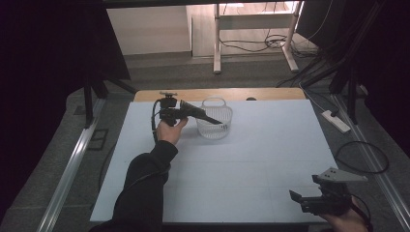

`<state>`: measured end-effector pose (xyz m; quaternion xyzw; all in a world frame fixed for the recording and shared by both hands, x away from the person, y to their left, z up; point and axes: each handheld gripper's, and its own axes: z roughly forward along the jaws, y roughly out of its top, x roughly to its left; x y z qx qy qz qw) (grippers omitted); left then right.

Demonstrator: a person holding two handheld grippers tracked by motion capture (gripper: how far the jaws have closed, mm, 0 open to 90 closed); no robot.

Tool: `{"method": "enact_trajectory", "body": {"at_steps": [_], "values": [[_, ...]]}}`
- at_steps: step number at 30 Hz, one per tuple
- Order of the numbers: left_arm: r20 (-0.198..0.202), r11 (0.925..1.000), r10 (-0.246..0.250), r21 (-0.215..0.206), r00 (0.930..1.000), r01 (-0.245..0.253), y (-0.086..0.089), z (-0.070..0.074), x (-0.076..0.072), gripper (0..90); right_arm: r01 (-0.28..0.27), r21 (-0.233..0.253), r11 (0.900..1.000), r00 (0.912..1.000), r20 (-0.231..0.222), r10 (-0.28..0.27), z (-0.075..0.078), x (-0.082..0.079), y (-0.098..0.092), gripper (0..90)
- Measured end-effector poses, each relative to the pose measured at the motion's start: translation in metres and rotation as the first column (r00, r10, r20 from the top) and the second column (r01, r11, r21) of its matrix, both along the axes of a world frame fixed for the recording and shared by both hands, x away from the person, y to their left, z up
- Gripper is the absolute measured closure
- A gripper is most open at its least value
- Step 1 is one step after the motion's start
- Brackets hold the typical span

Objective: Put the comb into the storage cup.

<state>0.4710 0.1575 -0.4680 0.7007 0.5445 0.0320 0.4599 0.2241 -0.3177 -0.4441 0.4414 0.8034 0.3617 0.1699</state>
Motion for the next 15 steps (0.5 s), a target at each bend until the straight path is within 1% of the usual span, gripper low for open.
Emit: {"method": "enact_trajectory", "body": {"at_steps": [6,8,9,10,12,15], "values": [[0.015,0.9998,-0.004,0.019,0.9999,0.004,0.0007,0.0022,-0.0003,46.7,0.001,0.0,1.0,1.0,0.001,-0.001,0.0,-0.0001,0.0,3.9],[0.024,0.9993,-0.005,0.038,0.9997,0.004,0.0015,0.004,-0.0005,45.1,0.0,0.0,1.0,1.0,0.001,0.0,0.0001,-0.0001,0.0,3.9],[0.024,0.9993,-0.005,0.038,0.9997,0.004,0.0015,0.004,-0.0005,44.5,0.0,0.0,1.0,1.0,0.001,0.0,0.0001,-0.0001,0.0,3.9],[0.03,0.9988,-0.004,0.05,0.9995,0.002,0.0022,0.0051,-0.0007,43.1,0.001,0.001,1.0,1.0,0.001,-0.001,0.0001,-0.0002,0.0,3.9],[0.033,0.9984,-0.003,0.057,0.9994,0.002,0.0027,0.0057,-0.0008,42.4,0.001,0.001,1.0,1.0,0.001,-0.001,0.0001,-0.0002,0.0,3.9],[0.042,0.9976,-0.004,0.069,0.9991,0.001,0.0046,0.0075,-0.0008,37.1,0.001,0.001,1.0,1.0,0.001,-0.001,0.0001,-0.0001,0.0,3.9]]}}
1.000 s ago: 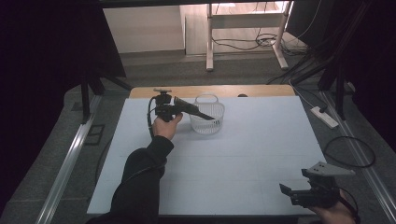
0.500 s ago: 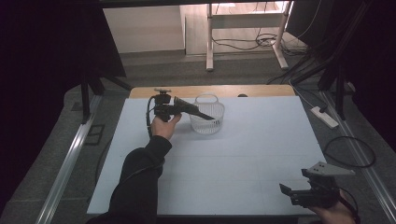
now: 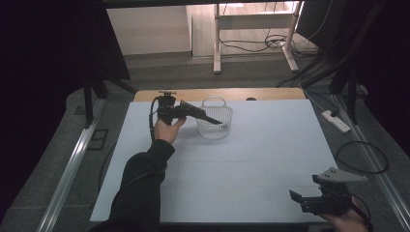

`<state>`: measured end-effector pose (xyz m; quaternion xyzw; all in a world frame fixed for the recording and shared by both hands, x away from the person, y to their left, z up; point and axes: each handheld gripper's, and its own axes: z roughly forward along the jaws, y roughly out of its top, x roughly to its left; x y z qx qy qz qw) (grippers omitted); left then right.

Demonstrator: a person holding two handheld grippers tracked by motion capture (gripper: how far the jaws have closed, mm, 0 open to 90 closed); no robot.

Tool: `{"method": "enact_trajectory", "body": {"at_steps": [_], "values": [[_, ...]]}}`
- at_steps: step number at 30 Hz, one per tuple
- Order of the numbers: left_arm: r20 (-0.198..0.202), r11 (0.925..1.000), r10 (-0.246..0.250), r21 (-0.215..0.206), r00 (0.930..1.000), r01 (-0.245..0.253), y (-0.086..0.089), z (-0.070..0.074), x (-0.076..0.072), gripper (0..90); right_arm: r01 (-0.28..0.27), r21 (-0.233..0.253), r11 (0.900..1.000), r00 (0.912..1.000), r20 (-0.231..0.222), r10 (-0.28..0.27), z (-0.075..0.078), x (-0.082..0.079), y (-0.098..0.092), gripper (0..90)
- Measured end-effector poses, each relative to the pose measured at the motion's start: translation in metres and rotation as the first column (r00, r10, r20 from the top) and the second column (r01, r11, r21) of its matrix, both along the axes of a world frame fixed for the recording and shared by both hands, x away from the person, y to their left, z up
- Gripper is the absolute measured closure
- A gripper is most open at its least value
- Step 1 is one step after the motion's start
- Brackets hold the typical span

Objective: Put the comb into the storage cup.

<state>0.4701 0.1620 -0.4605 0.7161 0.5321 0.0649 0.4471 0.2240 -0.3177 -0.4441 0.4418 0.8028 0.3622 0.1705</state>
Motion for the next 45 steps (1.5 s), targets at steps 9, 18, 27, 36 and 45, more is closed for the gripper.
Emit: {"method": "enact_trajectory", "body": {"at_steps": [9,18,27,36,45], "values": [[0.024,0.9996,-0.013,0.026,0.9996,0.012,0.003,0.006,-0.002,25.7,-0.001,-0.003,1.0,1.0,0.0,0.001,0.0,0.0,0.0,3.9],[0.047,0.9953,-0.042,0.09,0.998,0.037,0.005,0.011,-0.005,13.9,-0.002,-0.003,1.0,1.0,0.0,0.002,0.0,0.0,0.001,3.9],[0.061,0.9899,-0.094,0.112,0.9937,0.086,0.013,0.015,-0.009,5.2,-0.002,-0.004,1.0,1.0,-0.001,0.002,0.0,0.0,0.001,3.9],[0.096,0.9798,-0.118,0.173,0.9884,0.1,0.014,0.022,-0.014,2.8,-0.001,-0.006,1.0,1.0,-0.001,0.001,0.0,0.0,0.001,3.9],[0.135,0.9702,-0.131,0.221,0.9822,0.099,0.015,0.024,-0.02,1.4,0.002,-0.005,1.0,1.0,-0.001,-0.002,0.0,0.0,0.0,3.4]]}}
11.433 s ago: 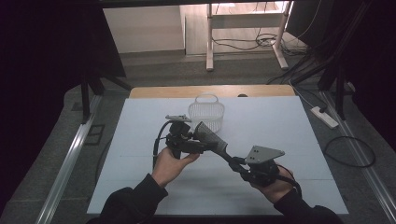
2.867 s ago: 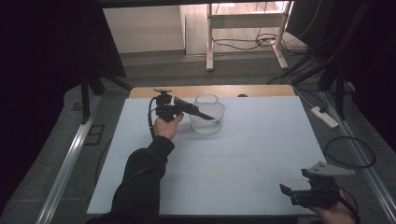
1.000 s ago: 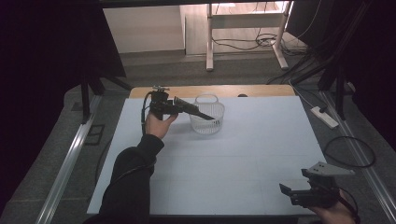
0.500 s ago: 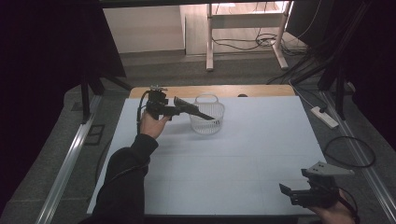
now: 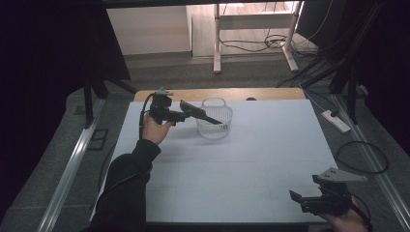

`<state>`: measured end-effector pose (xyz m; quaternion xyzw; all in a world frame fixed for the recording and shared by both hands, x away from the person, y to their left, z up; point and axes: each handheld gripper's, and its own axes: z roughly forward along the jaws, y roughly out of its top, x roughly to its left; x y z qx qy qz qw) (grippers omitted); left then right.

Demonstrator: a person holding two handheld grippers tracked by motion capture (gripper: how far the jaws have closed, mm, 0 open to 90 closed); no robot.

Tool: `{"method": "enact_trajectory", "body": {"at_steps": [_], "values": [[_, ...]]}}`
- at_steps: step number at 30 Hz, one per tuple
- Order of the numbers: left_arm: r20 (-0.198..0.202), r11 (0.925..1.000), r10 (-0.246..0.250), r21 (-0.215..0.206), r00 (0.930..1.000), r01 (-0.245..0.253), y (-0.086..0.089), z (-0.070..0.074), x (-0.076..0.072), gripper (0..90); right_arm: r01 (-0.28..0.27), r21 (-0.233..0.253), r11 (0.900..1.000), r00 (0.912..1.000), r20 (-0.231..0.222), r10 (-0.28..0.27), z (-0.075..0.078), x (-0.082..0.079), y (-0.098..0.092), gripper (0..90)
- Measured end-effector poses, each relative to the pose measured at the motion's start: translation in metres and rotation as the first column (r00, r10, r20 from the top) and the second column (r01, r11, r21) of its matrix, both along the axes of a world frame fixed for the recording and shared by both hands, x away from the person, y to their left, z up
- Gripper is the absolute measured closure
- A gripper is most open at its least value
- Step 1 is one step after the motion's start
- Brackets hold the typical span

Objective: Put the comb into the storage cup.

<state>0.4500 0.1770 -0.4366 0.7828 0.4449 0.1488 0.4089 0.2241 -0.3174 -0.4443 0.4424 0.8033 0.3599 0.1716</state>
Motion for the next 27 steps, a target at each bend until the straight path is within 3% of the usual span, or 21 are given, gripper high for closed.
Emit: {"method": "enact_trajectory", "body": {"at_steps": [18,27], "values": [[0.051,0.9979,-0.035,0.056,0.9981,0.032,-0.001,0.005,-0.017,0.1,0.0,-0.006,1.0,1.0,0.003,0.0,0.0,-0.001,0.001,2.8],[0.073,0.9986,-0.037,0.041,0.9966,0.034,0.005,0.007,-0.027,0.0,-0.001,-0.011,1.0,1.0,0.003,0.001,0.0,-0.001,0.001,2.9]]}}
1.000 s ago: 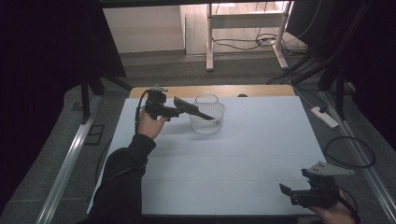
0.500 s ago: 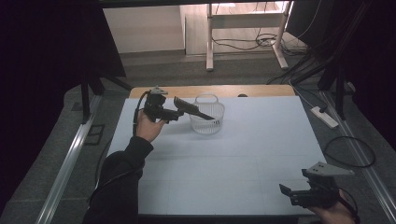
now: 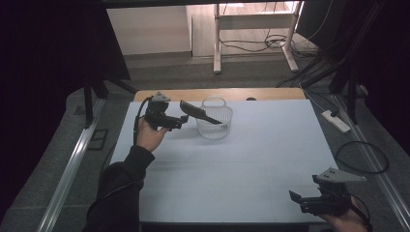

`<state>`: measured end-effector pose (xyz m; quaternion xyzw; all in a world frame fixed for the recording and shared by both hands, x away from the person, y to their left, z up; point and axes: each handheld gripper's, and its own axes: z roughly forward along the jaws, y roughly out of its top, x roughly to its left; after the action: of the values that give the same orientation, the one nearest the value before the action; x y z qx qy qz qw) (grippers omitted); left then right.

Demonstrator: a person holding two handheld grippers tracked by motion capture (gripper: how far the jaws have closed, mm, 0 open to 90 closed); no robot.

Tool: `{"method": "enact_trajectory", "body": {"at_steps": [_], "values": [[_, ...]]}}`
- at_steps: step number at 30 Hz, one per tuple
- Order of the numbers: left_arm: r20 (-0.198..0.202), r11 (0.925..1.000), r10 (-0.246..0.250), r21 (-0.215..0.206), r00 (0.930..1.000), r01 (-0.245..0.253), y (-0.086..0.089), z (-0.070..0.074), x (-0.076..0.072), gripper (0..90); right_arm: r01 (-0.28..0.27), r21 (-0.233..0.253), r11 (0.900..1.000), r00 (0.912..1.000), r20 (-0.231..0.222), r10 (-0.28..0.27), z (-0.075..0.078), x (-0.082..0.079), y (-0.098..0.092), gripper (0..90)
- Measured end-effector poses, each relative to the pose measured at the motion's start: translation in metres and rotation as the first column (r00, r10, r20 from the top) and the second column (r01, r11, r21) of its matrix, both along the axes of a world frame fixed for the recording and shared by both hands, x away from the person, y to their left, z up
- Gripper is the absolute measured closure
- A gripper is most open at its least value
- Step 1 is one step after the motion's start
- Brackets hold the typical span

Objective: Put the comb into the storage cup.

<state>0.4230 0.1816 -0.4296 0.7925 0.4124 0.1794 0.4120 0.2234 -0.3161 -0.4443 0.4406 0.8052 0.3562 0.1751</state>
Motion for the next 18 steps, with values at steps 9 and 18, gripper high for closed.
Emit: {"method": "enact_trajectory", "body": {"at_steps": [9,18], "values": [[0.029,0.9998,-0.004,-0.02,0.9996,0.005,0.005,0.001,-0.013,0.0,-0.001,-0.003,1.0,1.0,0.001,0.001,0.0,0.0,0.0,3.1],[0.042,0.9997,-0.005,-0.025,0.9991,0.006,0.005,-0.004,-0.022,0.0,0.0,-0.005,1.0,1.0,0.004,0.0,0.0,-0.001,0.001,3.1]]}}
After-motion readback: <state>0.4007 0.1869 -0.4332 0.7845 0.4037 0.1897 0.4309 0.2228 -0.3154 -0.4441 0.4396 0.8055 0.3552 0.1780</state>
